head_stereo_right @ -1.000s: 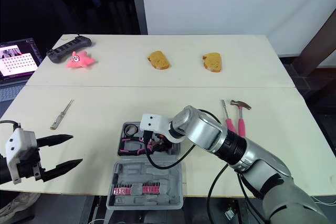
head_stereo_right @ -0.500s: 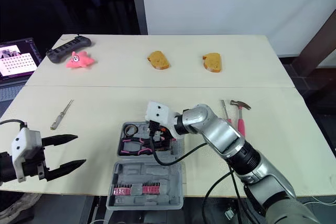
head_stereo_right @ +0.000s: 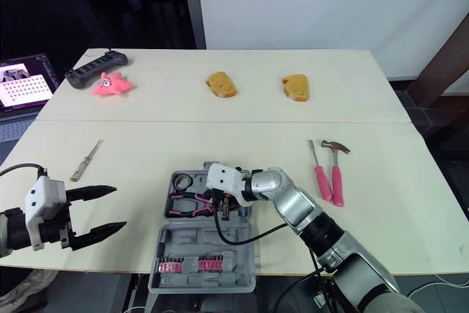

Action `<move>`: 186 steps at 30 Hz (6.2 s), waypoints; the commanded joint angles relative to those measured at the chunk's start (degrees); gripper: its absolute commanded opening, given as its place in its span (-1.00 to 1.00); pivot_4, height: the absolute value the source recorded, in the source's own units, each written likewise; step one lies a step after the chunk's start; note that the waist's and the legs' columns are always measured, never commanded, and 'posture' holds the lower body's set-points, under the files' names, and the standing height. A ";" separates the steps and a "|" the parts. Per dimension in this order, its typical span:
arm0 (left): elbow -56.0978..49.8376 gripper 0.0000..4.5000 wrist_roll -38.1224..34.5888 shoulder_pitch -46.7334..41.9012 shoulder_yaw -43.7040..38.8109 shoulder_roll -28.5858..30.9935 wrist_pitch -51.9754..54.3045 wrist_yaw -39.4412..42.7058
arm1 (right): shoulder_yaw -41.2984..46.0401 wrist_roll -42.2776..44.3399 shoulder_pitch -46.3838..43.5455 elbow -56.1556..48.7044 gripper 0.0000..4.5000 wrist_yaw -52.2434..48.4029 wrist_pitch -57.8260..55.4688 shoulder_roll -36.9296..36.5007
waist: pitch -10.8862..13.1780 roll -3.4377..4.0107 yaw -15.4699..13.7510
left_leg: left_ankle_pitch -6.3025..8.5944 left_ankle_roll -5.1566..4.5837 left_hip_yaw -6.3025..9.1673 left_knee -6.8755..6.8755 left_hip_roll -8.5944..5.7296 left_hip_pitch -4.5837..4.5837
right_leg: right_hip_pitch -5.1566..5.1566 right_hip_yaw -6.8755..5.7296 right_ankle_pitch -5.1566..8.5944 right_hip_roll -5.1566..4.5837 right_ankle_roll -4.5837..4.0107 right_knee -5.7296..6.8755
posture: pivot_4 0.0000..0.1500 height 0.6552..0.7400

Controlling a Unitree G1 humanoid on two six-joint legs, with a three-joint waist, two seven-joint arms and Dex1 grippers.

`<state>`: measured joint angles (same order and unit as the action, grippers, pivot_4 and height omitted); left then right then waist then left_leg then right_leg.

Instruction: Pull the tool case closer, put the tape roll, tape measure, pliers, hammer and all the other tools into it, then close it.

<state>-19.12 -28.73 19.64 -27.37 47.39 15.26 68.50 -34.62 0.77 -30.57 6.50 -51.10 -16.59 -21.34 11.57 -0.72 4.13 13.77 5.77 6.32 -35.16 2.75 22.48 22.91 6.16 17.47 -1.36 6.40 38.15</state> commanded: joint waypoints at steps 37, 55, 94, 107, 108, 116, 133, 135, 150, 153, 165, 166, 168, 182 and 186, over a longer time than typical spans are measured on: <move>23.52 -0.98 16.11 -15.26 24.23 -0.52 -14.22 1.56 | 14.73 1.67 14.89 -2.46 -1.00 -18.43 19.03 -21.61 | -0.37 -0.29 -0.20 | 0.01 0.00 0.00 0.00 0.07 -0.10 | -0.14 0.03 0.19 0.10 -0.21 0.00 | 1.00 1.00; 18.93 -0.98 17.28 -19.75 34.65 -8.65 -7.73 -3.19 | 11.70 -1.74 16.59 -5.32 -1.00 -13.99 17.00 -15.29 | -0.39 -0.31 -0.41 | 0.01 0.00 0.13 -0.04 0.07 -0.16 | -0.30 0.02 0.18 0.17 -0.18 0.03 | 1.00 1.00; 27.58 -0.98 20.95 -32.83 34.12 -11.69 -5.20 -5.99 | 14.66 -4.14 6.86 8.02 -1.00 -11.80 14.24 -10.50 | -0.40 -0.30 -0.28 | -0.01 0.01 0.25 -0.05 0.08 -0.36 | -0.51 -0.01 0.11 0.23 -0.10 0.04 | 1.00 1.00; 28.48 -0.98 22.94 -31.50 32.84 -9.17 -8.49 -8.78 | 14.56 -3.96 12.05 1.30 -1.00 -10.74 9.16 -10.90 | -0.41 -0.30 -0.29 | -0.01 0.01 0.27 -0.04 0.08 -0.34 | -0.49 -0.03 0.12 0.23 -0.10 0.04 | 1.00 1.00; 28.40 -0.98 22.97 -31.60 33.02 -9.32 -8.41 -8.91 | 14.61 -4.01 11.92 1.53 -1.00 -10.67 9.10 -10.92 | -0.41 -0.30 -0.29 | -0.01 0.01 0.27 -0.03 0.08 -0.34 | -0.49 -0.03 0.12 0.24 -0.10 0.04 | 1.00 1.00; 23.75 -0.98 18.85 -27.11 27.99 -7.36 -5.02 -9.40 | 17.89 -3.29 11.91 3.85 -1.00 -10.77 9.82 -14.68 | -0.40 -0.30 -0.28 | -0.01 0.01 0.26 -0.04 0.08 -0.33 | -0.50 -0.03 0.12 0.22 -0.09 0.03 | 1.00 1.00; 20.44 0.03 2.81 -11.42 0.77 -2.61 -7.15 -6.53 | 45.95 20.32 28.98 -13.76 0.00 -11.44 5.49 -21.60 | -0.37 -0.28 -1.25 | 0.00 0.01 0.25 -0.02 0.08 -0.27 | -0.46 -0.02 0.15 0.21 -0.13 -0.03 | 1.00 1.00; 23.81 0.46 2.45 -10.02 -2.83 -2.31 -9.25 -6.10 | 50.20 22.37 31.77 -14.92 0.41 -9.80 5.50 -20.94 | -0.37 -0.27 -1.25 | 0.00 0.01 0.24 -0.02 0.08 -0.28 | -0.44 -0.02 0.18 0.21 -0.20 -0.03 | 1.00 1.00; 45.39 0.99 -1.47 -3.89 -20.65 -3.11 -20.99 -7.63 | 70.19 28.86 39.81 1.16 0.97 -4.53 14.53 -16.64 | -0.38 -0.30 -1.17 | 0.00 0.02 0.11 0.02 0.09 -0.30 | -0.39 0.09 0.28 0.21 -0.39 -0.12 | 1.00 1.00; 44.58 0.99 -1.81 -3.96 -19.71 -3.58 -21.28 -7.08 | 68.92 28.93 37.81 1.46 0.97 -3.82 14.38 -16.25 | -0.38 -0.29 -0.82 | 0.00 0.02 0.07 0.01 0.10 -0.30 | -0.40 0.12 0.27 0.20 -0.40 -0.12 | 1.00 1.00; 25.47 0.99 -6.08 -8.97 -6.45 -1.66 -5.65 -3.42 | 65.11 29.72 39.93 -13.74 0.97 1.88 6.46 -15.99 | -0.39 -0.28 -1.05 | 0.00 0.02 0.06 0.02 0.10 -0.28 | -0.41 0.14 0.27 0.22 -0.37 -0.08 | 1.00 1.00; 22.81 0.99 -5.68 -10.53 -3.57 -0.60 -4.27 -2.62 | 64.89 29.15 40.72 -15.88 0.97 3.32 5.73 -15.90 | -0.38 -0.28 -1.43 | 0.00 0.02 0.06 0.01 0.10 -0.27 | -0.41 0.14 0.27 0.21 -0.37 -0.09 | 1.00 1.00; 18.91 0.99 -5.46 -13.44 0.78 1.17 -1.49 -1.34 | 64.91 29.42 42.21 -19.69 0.97 5.57 3.82 -15.67 | -0.39 -0.29 -1.62 | 0.00 0.02 0.09 -0.01 0.10 -0.25 | -0.40 0.13 0.26 0.22 -0.37 -0.09 | 1.00 1.00; 14.83 0.99 -4.03 -39.53 21.88 2.79 10.25 4.58 | 65.83 32.28 58.53 -41.78 0.97 14.30 -2.54 -8.65 | -0.39 -0.15 -1.06 | -0.01 0.03 0.09 0.01 0.12 -0.20 | -0.34 0.17 0.25 0.28 -0.32 -0.07 | 1.00 1.00; 14.82 0.99 -3.86 -37.44 20.19 3.09 9.83 3.90 | 62.79 35.76 55.02 -44.61 0.97 11.97 -7.00 -13.38 | -0.39 -0.14 -0.11 | -0.01 0.02 0.10 0.02 0.14 -0.23 | -0.34 0.18 0.24 0.31 -0.31 -0.04 | 1.00 1.00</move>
<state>-3.60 -32.83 -18.85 -5.33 49.71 25.55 72.56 28.84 33.41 26.35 -35.01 -38.02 -21.83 -32.94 11.18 -0.87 4.02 13.76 5.79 6.42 -35.13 2.89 22.25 22.57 6.33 17.71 -1.05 6.09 38.11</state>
